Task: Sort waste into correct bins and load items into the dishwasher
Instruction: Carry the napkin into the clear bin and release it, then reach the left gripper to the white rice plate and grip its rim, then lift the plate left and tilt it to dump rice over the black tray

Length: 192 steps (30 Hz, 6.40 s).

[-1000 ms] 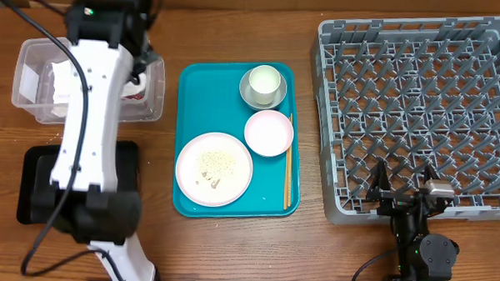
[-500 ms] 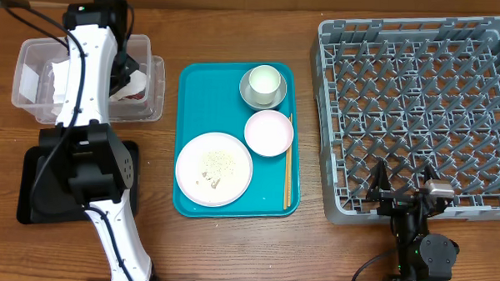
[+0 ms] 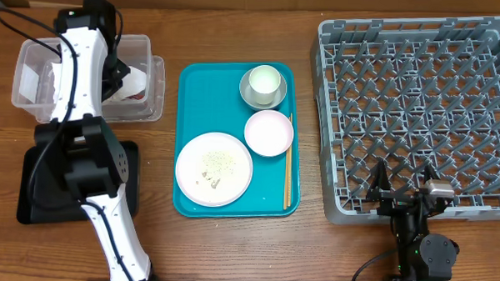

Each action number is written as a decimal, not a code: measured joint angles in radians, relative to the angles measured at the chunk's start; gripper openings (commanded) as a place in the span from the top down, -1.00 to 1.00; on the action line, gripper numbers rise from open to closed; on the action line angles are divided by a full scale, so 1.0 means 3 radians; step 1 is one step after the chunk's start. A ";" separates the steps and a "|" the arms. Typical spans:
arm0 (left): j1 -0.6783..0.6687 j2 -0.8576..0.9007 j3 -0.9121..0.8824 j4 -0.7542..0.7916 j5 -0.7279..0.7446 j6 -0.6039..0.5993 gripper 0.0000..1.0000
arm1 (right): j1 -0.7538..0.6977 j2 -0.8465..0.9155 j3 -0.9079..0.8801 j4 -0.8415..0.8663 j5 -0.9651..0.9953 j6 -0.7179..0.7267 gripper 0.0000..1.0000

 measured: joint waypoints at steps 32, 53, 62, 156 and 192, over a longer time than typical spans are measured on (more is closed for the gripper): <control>0.0000 -0.0947 0.0702 -0.0474 0.1072 0.0594 0.32 | 0.0000 0.0000 0.0000 0.0000 0.0000 0.0000 -1.00; -0.0743 -0.1553 0.0103 -0.0839 0.1825 0.1587 0.51 | 0.0000 0.0000 0.0000 0.0001 -0.0001 0.0000 -1.00; -0.1691 -0.2352 -0.1122 -0.0696 0.1322 0.1353 0.51 | 0.0000 0.0000 0.0000 -0.0001 -0.0001 0.0000 -1.00; -0.2996 -0.1209 -0.3067 0.1321 0.0665 0.1400 0.92 | 0.0000 0.0000 0.0000 0.0001 0.0000 0.0000 -1.00; -0.2965 -0.1209 -0.1771 -0.0314 0.0062 0.0769 0.91 | 0.0000 0.0000 0.0000 0.0000 0.0000 0.0000 -1.00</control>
